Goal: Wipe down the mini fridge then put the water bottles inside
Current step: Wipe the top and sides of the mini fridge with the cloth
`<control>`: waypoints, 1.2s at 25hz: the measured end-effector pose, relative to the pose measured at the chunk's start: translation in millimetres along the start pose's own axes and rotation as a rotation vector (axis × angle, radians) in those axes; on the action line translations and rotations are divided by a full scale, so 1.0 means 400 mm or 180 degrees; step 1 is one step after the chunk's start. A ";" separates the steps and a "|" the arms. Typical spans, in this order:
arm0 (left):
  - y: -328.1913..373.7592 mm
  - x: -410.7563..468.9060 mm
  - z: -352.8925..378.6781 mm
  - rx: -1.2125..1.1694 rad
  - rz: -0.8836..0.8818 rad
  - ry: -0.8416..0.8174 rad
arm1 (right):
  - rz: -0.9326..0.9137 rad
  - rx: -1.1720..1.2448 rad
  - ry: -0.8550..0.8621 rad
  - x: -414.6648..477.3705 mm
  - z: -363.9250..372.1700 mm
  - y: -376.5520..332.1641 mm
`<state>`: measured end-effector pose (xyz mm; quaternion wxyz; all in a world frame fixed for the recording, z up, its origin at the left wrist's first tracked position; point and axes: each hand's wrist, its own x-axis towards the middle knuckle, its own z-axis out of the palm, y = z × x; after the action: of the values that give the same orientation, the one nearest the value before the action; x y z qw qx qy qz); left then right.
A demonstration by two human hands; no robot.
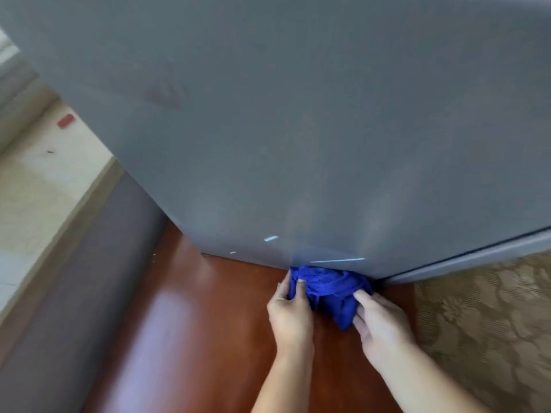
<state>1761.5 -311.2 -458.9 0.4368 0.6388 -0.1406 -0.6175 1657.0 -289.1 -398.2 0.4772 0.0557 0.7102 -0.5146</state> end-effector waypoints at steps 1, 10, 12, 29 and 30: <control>-0.035 -0.021 0.042 -0.0094 -0.0171 -0.0154 | -0.0087 0.0004 0.0138 0.010 -0.050 -0.021; 0.031 -0.193 0.144 -0.0702 -0.0539 -0.0961 | -0.0878 -0.0064 -0.0296 -0.146 -0.181 -0.212; 0.092 -0.190 0.100 -0.0696 -0.0381 -0.0857 | -0.0798 -0.0049 -0.0394 -0.195 -0.121 -0.213; 0.436 0.088 -0.348 -0.0141 0.1230 0.0208 | 0.0205 0.0314 -0.1396 -0.293 0.431 0.057; 0.397 0.098 -0.330 -0.0194 0.1226 0.0251 | 0.0218 0.0333 -0.1281 -0.267 0.411 0.063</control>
<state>1946.8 -380.7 -387.7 0.5712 0.6103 -0.2242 -0.5010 1830.7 -362.2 -339.0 0.6232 0.0006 0.5706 -0.5349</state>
